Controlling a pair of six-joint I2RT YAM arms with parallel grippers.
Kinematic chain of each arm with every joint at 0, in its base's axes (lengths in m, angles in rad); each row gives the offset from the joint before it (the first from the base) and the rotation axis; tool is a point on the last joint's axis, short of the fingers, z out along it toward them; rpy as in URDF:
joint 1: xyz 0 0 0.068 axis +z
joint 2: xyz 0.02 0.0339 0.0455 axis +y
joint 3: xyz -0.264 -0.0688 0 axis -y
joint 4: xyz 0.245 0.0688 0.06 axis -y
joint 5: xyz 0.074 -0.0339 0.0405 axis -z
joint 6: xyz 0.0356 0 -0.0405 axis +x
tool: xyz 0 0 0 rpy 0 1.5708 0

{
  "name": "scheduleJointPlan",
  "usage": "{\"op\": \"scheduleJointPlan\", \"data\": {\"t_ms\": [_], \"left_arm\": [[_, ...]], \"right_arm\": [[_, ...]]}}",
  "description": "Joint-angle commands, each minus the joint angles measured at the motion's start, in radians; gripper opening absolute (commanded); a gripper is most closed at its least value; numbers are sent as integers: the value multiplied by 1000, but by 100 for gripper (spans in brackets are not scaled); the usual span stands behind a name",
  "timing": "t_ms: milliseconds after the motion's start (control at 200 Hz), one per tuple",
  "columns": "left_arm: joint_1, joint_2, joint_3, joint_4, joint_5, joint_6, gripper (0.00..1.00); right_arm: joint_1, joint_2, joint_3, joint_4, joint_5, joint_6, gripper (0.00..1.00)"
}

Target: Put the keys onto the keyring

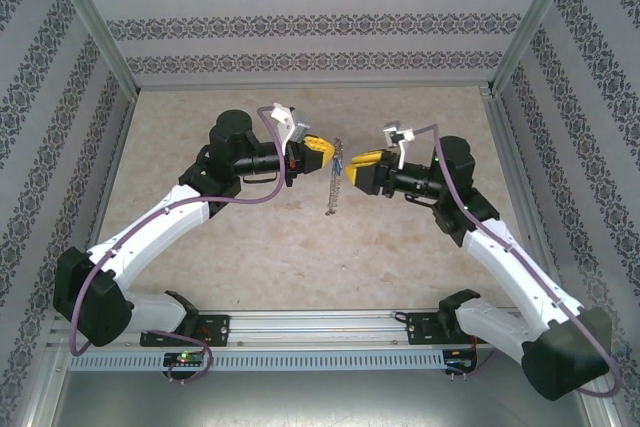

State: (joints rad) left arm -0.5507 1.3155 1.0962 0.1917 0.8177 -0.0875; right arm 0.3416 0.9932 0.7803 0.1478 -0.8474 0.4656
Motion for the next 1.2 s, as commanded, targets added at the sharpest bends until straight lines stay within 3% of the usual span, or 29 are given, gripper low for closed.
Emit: {"op": "scheduleJointPlan", "data": {"t_ms": [0, 135, 370, 1199], "left_arm": [[-14, -38, 7, 86, 0, -5, 0], [-12, -38, 2, 91, 1, -3, 0], [-12, -35, -3, 107, 2, -12, 0], [-16, -6, -7, 173, 22, -70, 0]], "right_arm": [[-52, -69, -13, 21, -23, 32, 52], [-73, -83, -6, 39, -3, 55, 52], [-31, -30, 19, 134, 17, 90, 43], [63, 113, 66, 323, 39, 114, 41]]}}
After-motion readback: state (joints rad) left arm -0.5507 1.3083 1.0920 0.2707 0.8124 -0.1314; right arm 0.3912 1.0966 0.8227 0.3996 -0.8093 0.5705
